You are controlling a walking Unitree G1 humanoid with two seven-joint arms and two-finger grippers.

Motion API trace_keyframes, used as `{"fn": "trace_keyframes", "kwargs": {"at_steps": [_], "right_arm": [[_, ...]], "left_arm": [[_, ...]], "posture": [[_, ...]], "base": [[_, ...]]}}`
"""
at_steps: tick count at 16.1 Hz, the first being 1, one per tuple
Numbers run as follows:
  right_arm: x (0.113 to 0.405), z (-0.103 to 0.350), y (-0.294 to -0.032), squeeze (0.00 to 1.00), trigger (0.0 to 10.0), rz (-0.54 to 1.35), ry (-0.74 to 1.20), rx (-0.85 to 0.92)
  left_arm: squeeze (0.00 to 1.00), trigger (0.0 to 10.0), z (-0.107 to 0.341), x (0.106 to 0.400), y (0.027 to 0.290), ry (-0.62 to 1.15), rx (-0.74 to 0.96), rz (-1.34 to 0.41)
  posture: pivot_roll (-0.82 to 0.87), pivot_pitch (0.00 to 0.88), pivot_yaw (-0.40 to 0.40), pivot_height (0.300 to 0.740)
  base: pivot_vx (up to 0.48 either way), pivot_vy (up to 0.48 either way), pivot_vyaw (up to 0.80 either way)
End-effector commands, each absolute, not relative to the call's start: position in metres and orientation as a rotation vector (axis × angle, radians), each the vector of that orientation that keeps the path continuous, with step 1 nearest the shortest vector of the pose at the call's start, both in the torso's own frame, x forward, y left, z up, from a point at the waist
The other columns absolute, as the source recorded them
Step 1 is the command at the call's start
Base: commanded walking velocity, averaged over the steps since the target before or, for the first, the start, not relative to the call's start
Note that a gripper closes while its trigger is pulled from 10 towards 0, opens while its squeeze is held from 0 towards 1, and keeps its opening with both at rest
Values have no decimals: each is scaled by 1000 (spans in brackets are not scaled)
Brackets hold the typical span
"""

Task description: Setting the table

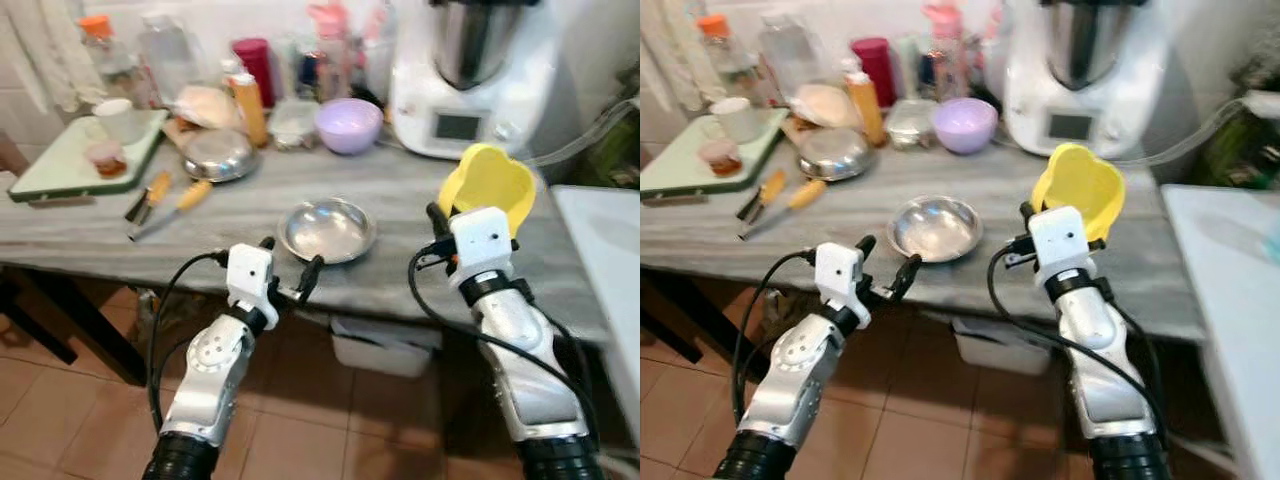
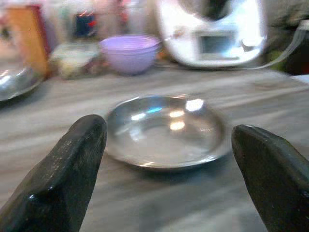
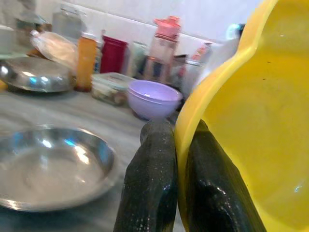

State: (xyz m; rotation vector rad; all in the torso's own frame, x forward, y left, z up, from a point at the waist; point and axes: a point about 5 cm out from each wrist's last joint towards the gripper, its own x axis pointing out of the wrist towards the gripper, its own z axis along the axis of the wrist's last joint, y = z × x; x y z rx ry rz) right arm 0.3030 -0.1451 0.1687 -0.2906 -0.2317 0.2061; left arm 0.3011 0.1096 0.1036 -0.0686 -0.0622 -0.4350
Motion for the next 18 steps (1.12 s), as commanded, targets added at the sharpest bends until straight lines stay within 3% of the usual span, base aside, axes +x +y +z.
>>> {"fn": "trace_keyframes", "kwargs": {"at_steps": [1, 6, 18], "right_arm": [[303, 174, -141, 0, 10000, 220, -258, -293], [301, 172, -146, 0, 10000, 195, -248, -274], [302, 173, -145, 0, 10000, 182, -256, -273]], "left_arm": [[0, 10000, 106, 305, 114, -50, -86, -417], [0, 10000, 105, 306, 116, -35, -87, -410], [0, 10000, 104, 306, 116, -31, -62, -413]], "posture": [[-62, 47, 72, 740], [-64, 52, 75, 740], [-60, 52, 81, 740]], "base": [[0, 0, 0], [0, 0, 0], [0, 367, 0]]}}
